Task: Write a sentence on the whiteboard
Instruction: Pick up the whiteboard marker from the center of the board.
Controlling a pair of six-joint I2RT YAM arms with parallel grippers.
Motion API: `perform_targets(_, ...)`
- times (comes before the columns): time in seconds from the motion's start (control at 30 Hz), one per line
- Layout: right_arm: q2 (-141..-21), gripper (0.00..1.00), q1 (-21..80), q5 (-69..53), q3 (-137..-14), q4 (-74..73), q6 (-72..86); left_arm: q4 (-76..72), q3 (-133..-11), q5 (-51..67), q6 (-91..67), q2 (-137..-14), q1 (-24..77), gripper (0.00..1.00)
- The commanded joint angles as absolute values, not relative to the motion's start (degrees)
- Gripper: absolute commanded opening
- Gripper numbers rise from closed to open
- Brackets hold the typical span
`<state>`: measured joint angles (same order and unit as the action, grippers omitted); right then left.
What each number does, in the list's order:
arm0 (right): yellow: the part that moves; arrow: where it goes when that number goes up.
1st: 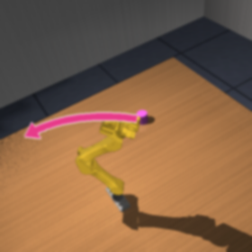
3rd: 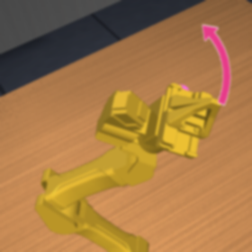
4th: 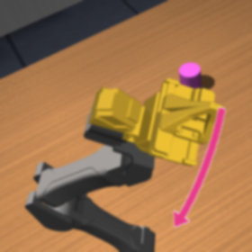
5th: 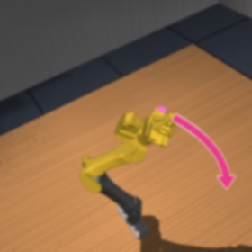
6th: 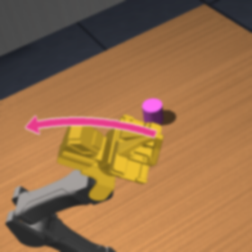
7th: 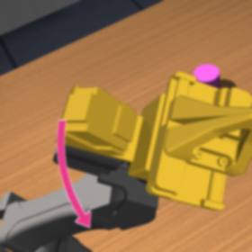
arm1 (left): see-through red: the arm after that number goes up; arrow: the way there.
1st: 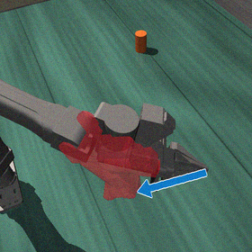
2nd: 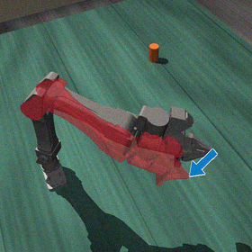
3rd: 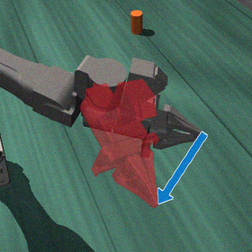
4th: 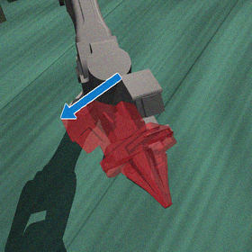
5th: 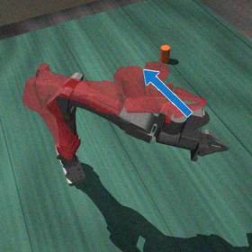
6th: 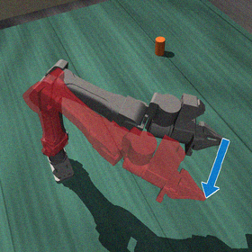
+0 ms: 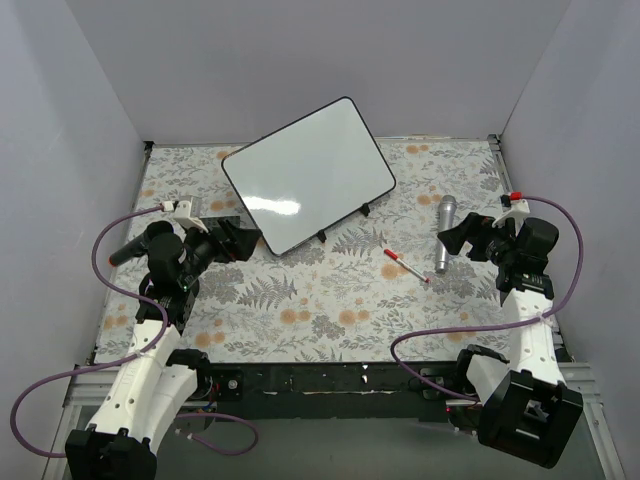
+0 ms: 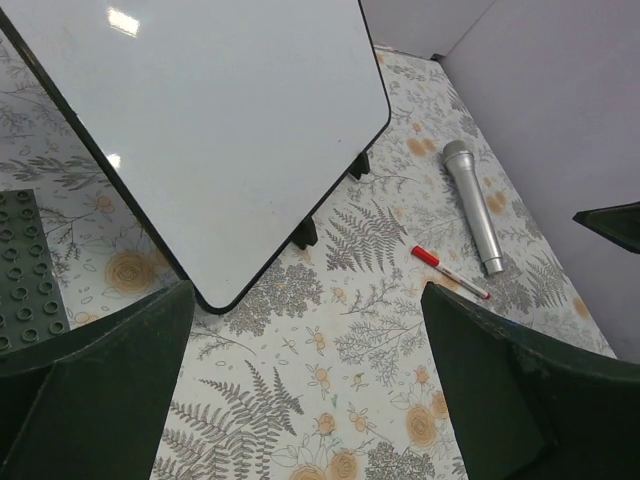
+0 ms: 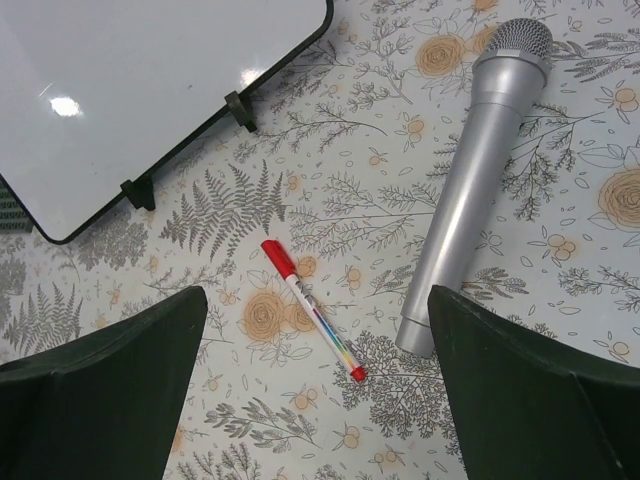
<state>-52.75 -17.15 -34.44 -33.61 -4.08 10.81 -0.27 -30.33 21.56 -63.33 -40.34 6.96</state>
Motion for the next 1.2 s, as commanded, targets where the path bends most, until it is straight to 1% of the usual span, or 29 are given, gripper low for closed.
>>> perform_targets(0.0, -50.89, 1.0, -17.31, -34.97, -34.89, -1.85, 10.82, -2.63, -30.59, 26.27, -63.28, -40.17, 6.94, 0.98)
perform_targets(0.17, -49.66, 1.0, -17.14, -43.05, -32.7, -0.53, 6.25, -3.52, -30.5, 29.35, -63.37, -40.08, 7.21, 0.98)
perform_targets(0.23, -49.57, 1.0, -16.96, -49.55, -33.04, -1.22, 0.81, -3.52, -30.41, 29.53, -63.28, -40.34, 7.47, 0.98)
perform_targets(0.27, -49.57, 1.0, -16.79, -51.92, -33.92, -3.58, -3.12, -3.52, -30.41, 29.62, -63.28, -40.34, 7.56, 0.98)
perform_targets(0.3, -49.66, 1.0, -15.57, -59.17, -34.45, -5.17, -13.61, -3.6, -30.41, 29.88, -63.28, -40.34, 7.65, 0.98)
perform_targets(0.33, -50.01, 1.0, -14.69, -61.85, -35.76, -9.1, -21.28, -3.78, -30.32, 30.14, -63.28, -40.43, 7.73, 0.98)
perform_targets(0.37, -50.36, 1.0, -13.46, -62.66, -37.6, -18.19, -26.58, -3.87, -30.32, 30.41, -63.28, -40.6, 7.73, 0.98)
perform_targets(0.43, -52.11, 1.0, -6.88, -57.15, -41.91, -24.06, -36.32, -3.95, -30.41, 30.76, -63.28, -40.69, 7.73, 0.98)
perform_targets(0.47, -52.82, 1.0, -4.85, -55.48, -43.14, -29.74, -39.61, -4.04, -30.32, 30.76, -63.28, -40.87, 7.73, 0.98)
perform_targets(0.5, -54.21, 1.0, -1.44, -52.24, -44.02, -30.32, -40.6, -4.04, -30.32, 30.85, -63.28, -40.96, 7.73, 0.98)
perform_targets(0.57, -55.71, 1.0, -0.09, -50.72, -44.3, -30.67, -42.18, -3.96, -30.24, 31.11, -63.28, -40.87, 7.82, 0.98)
perform_targets(0.6, -57.46, 1.0, 2.52, -49.06, -44.64, -30.24, -42.36, -4.04, -30.23, 31.03, -63.19, -40.7, 7.82, 0.98)
perform_targets(0.67, -59.4, 1.0, 4.65, -44.94, -45.09, -27.01, -39.66, -3.96, -30.24, 30.68, -63.19, -40.78, 7.82, 0.98)
perform_targets(0.7, -61.5, 1.0, 7.27, -39.52, -45.26, -25.94, -39.12, -3.96, -30.23, 30.67, -63.11, -40.96, 7.82, 0.98)
perform_targets(0.73, -62.65, 1.0, 8.6, -37.03, -46.13, -25.32, -38.94, -3.96, -30.32, 30.59, -63.11, -40.96, 7.82, 0.98)
perform_targets(0.77, -63.88, 0.97, 9.92, -34.48, -46.75, -24.27, -38.41, -3.96, -30.24, 30.67, -63.11, -41.04, 7.82, 0.98)
perform_targets(0.8, -66.77, 0.95, 12.28, -29.58, -47.28, -23.91, -37.97, -3.96, -30.23, 30.59, -63.11, -40.96, 7.82, 0.98)
perform_targets(0.87, -70.29, 0.9, 14.84, -25.59, -50.52, -25.47, -38.06, -3.95, -30.23, 30.5, -63.1, -40.87, 7.82, 0.98)
perform_targets(0.9, -74.05, 0.87, 15.38, -22.27, -51.84, -26.18, -37.8, -3.96, -30.23, 30.5, -63.11, -40.78, 7.82, 0.98)
perform_targets(0.93, -75.66, 0.82, 15.64, -21.11, -52.9, -26.8, -37.44, -3.87, -30.32, 30.41, -63.02, -40.69, 7.82, 0.98)
perform_targets(1.0, -79.78, 0.77, 16.08, -17.86, -54.75, -27.6, -36.57, -3.87, -30.24, 30.32, -62.93, -40.69, 7.82, 0.98)
perform_targets(1.17, -84.37, 0.67, 16.44, -12.14, -53.88, -25.58, -35.25, -3.78, -30.32, 30.32, -63.02, -40.34, 7.91, 0.98)
